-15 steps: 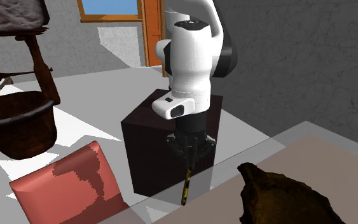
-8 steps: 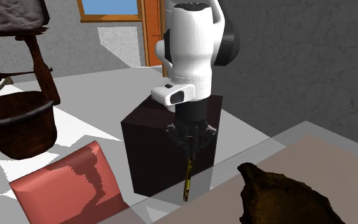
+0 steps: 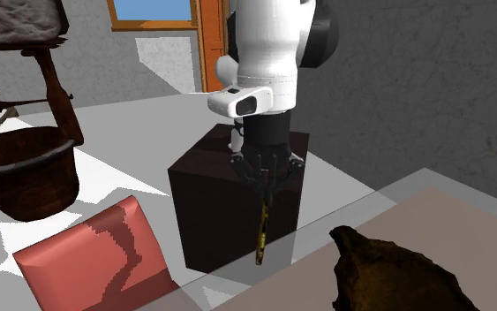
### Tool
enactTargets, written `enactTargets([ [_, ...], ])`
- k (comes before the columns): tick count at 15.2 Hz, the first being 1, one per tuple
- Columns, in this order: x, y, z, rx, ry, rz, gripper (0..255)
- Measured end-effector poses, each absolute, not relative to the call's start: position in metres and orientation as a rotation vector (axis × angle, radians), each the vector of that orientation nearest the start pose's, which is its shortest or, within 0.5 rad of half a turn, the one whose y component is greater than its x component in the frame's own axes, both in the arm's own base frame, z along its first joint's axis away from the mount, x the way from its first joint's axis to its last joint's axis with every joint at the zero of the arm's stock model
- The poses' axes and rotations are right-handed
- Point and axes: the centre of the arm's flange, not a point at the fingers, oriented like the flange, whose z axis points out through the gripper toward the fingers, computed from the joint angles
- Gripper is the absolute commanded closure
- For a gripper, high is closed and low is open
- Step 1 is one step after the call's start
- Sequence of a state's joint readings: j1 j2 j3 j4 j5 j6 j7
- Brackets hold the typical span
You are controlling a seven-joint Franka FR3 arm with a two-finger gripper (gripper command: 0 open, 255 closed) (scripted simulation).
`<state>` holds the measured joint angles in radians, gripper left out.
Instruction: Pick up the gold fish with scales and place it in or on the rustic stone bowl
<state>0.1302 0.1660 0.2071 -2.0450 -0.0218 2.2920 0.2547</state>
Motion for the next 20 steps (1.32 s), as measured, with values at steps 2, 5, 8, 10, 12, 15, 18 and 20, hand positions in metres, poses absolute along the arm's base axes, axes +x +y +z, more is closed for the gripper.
enactTargets([
  [2, 0.555, 0.19, 0.38, -3.095, -0.143, -0.118, 255],
  [5, 0.555, 0.192, 0.397, -3.095, -0.143, -0.118, 255],
  [8, 0.555, 0.191, 0.412, -3.095, -0.143, -0.118, 255],
  [10, 0.554, 0.191, 0.423, -3.095, -0.143, -0.118, 255],
  [12, 0.555, 0.19, 0.434, -3.095, -0.143, -0.118, 255],
  [15, 0.554, 0.19, 0.449, -3.095, -0.143, -0.118, 255],
  [18, 0.555, 0.191, 0.463, -3.095, -0.143, -0.118, 255],
  [20, 0.556, 0.207, 0.468, -3.095, -0.144, -0.118, 255],
])
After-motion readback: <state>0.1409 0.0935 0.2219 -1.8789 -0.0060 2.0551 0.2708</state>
